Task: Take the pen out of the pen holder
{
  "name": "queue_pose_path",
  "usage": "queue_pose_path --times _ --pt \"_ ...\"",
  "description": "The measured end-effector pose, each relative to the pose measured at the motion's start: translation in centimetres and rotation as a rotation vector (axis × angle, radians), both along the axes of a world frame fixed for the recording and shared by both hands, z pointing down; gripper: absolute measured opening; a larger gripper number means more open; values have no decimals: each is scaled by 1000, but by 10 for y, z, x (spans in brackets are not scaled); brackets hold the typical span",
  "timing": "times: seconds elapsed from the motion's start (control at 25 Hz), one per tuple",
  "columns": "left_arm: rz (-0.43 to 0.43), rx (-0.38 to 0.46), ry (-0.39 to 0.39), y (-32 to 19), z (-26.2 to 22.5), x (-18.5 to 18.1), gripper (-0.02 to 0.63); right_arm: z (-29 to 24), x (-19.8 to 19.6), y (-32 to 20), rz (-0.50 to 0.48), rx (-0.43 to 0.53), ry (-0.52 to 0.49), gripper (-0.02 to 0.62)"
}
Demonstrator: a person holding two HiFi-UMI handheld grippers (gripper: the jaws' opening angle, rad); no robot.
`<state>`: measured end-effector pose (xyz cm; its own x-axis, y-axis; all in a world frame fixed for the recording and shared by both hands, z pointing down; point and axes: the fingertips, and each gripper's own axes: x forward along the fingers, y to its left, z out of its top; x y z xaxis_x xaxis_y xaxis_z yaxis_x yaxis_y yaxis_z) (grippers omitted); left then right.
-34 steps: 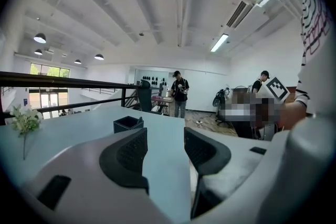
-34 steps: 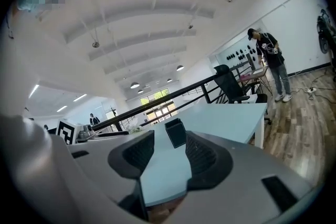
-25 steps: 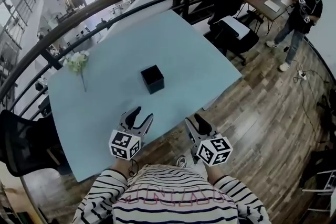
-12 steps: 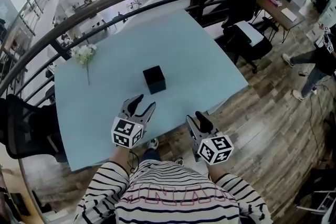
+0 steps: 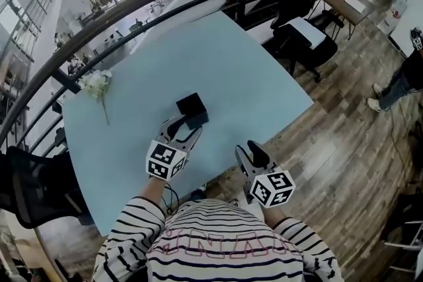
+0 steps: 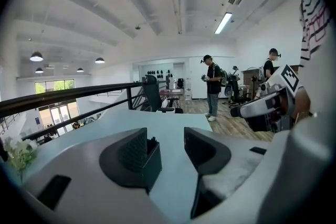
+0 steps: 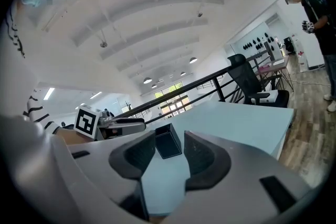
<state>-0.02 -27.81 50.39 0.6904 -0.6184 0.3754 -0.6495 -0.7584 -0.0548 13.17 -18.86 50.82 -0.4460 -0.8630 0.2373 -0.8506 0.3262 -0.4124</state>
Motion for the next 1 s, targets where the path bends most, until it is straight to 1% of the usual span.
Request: queue_pose_path --times 0.28,0.44,0.56,0.76,0.88,1.0 --pt "196 10 -63 -33 3 14 196 10 -3 -13 34 -38 -6 181" --pt "313 5 -118 -45 11 23 196 15 0 -18 55 -58 -3 181" --pt "379 -4 -165 -53 24 29 196 22 1 -19 66 -77 1 179" --pt "449 -36 -204 -59 44 42 196 28 5 -19 84 -103 2 179" --pt "464 -51 -204 -61 53 45 196 32 9 -18 105 -115 4 178" --pt "464 -44 -228 -67 59 47 196 36 14 -18 124 -128 6 177"
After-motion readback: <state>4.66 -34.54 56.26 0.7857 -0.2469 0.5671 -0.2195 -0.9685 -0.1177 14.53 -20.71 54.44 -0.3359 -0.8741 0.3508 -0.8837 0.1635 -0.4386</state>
